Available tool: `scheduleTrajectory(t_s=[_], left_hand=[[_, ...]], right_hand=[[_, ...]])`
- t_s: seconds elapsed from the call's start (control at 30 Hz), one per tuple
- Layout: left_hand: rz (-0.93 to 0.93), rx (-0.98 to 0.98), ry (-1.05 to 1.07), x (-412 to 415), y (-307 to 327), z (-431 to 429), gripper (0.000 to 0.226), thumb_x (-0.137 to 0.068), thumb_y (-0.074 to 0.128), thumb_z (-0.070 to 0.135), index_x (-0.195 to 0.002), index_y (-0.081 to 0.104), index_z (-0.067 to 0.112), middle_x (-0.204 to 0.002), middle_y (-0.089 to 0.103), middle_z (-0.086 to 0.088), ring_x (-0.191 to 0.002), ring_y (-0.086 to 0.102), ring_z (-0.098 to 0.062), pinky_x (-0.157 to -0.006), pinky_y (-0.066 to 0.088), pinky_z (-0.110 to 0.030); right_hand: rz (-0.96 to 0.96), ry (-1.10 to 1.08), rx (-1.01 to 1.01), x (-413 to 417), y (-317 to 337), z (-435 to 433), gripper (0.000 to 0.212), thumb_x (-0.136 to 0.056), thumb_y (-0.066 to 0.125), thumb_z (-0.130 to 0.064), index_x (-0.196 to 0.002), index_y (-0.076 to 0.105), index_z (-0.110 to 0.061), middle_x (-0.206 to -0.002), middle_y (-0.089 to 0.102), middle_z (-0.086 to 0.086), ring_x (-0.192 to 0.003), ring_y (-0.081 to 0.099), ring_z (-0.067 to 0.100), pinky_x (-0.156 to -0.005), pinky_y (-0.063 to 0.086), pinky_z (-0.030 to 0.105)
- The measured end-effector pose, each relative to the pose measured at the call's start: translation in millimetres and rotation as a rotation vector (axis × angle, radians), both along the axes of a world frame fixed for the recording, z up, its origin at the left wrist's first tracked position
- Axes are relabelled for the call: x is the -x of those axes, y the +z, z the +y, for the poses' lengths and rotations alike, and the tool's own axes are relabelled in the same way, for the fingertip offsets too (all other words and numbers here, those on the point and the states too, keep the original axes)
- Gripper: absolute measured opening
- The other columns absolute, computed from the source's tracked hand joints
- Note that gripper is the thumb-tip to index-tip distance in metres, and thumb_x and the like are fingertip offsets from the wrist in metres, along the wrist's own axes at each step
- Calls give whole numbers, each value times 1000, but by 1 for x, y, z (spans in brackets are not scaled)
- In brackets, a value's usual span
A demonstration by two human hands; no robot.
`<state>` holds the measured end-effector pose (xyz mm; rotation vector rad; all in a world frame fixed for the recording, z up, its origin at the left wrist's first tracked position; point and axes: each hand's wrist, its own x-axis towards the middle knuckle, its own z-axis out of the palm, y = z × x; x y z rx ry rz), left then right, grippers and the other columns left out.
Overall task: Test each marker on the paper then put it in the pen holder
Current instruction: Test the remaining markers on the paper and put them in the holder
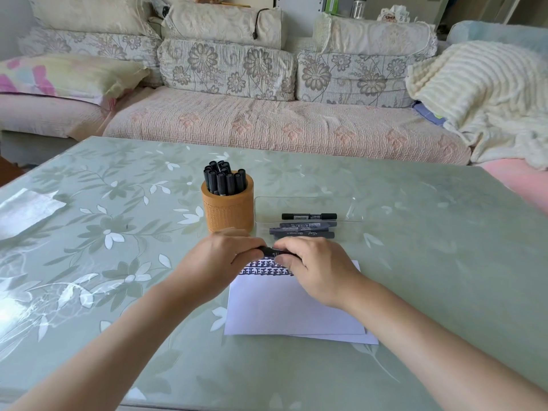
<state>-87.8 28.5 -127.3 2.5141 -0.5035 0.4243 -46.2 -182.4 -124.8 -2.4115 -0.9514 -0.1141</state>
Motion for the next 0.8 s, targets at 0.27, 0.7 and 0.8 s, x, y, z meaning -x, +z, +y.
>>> scheduleTrajectory(t_s=[0.27, 0.7, 0.8], left_hand=[[-226, 51, 65, -22, 23, -1, 23, -96, 51, 35, -110, 65, 22, -96, 59, 9, -91, 55, -11, -76, 48, -30], [107, 464, 466, -66, 29, 46, 91, -68, 60, 50, -147, 22, 29, -143, 38, 2, -134, 25, -16, -107, 25, -33], [173, 522, 442, -72, 24, 44, 94, -70, 70, 45, -149, 19, 30, -133, 42, -2, -136, 26, -16, -104, 27, -29]], right_hand=[[95, -55, -158, -14, 3, 1, 20, -97, 58, -13, -115, 66, -14, -105, 54, -5, -91, 52, 2, -81, 35, 7], [164, -216, -754, -76, 76, 66, 12, -95, 58, -11, -93, 57, -22, -95, 74, 5, -86, 73, 17, -73, 60, 42], [164, -207, -701, -91, 80, 85, 11, -93, 61, -14, -90, 59, -24, -95, 72, 6, -86, 73, 18, -73, 61, 44]])
